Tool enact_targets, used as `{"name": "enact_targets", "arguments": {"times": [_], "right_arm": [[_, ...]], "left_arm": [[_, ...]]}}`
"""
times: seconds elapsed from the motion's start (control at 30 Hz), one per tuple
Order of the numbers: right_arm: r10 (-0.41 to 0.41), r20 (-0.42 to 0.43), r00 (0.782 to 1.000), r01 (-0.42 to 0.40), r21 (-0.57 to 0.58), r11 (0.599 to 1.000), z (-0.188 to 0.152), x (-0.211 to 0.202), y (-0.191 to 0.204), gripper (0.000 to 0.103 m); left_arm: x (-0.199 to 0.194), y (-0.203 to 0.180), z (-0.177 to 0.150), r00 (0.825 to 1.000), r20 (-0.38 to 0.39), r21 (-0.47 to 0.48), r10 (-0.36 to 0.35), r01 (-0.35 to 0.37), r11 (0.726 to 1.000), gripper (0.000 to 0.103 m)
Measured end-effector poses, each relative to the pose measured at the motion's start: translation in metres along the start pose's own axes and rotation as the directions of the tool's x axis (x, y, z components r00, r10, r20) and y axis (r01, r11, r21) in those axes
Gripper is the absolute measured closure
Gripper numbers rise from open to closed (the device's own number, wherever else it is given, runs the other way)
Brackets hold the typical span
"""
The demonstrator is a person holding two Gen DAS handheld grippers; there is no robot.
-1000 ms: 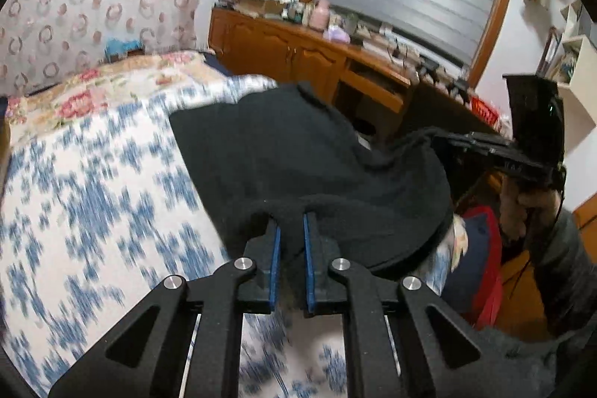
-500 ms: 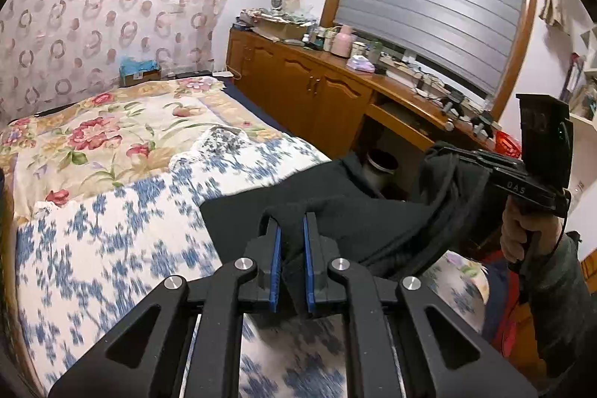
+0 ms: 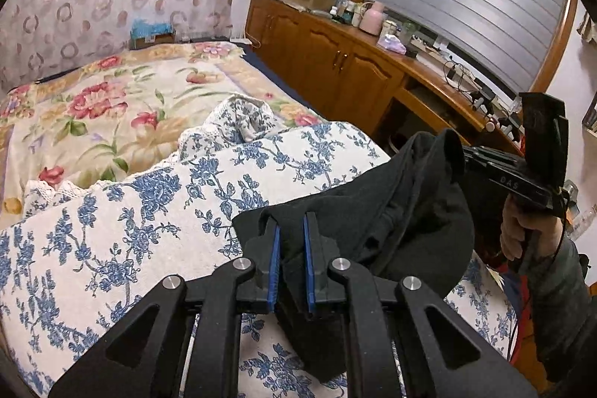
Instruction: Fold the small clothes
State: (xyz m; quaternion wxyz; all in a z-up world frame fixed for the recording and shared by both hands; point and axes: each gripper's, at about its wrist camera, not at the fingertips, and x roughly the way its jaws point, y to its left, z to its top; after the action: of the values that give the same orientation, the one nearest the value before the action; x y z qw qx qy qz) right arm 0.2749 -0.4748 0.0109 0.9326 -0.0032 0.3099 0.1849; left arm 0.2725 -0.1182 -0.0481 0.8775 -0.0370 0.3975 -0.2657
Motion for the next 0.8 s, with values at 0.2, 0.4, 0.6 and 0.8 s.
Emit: {"name": "enact_targets", "arguments": {"times": [0.2, 0.4, 0.6, 0.8], "right_arm": [[-0.031, 0.019, 0.999, 0.03, 0.034, 0.999, 0.014, -0.008, -0.006, 0.093], [-0.067, 0.038, 0.997, 0.066, 0.03, 0.997, 0.017, -0.022, -0.003, 0.085], [-0.052, 0.042, 0.998, 0.053, -0.017, 0.998, 0.001, -0.033, 0.006, 0.06], [-0.051, -0.016, 0.999, 0.05, -0.057, 0.997, -0.009, -0.02, 0.005, 0.057]], "left_arm": [[-0.01, 0.0, 0.006, 1.0, 0.029, 0.016, 0.001, -0.001, 1.0, 0.071], [-0.026, 0.006, 0.007, 0.998, 0.06, 0.033, -0.004, 0.002, 0.999, 0.044], [-0.015, 0.012, -0.01, 1.0, 0.012, 0.035, 0.006, -0.007, 0.999, 0.038], [0.016, 0.013, -0.007, 0.998, -0.047, 0.042, 0.028, -0.026, 0.999, 0.038]]}}
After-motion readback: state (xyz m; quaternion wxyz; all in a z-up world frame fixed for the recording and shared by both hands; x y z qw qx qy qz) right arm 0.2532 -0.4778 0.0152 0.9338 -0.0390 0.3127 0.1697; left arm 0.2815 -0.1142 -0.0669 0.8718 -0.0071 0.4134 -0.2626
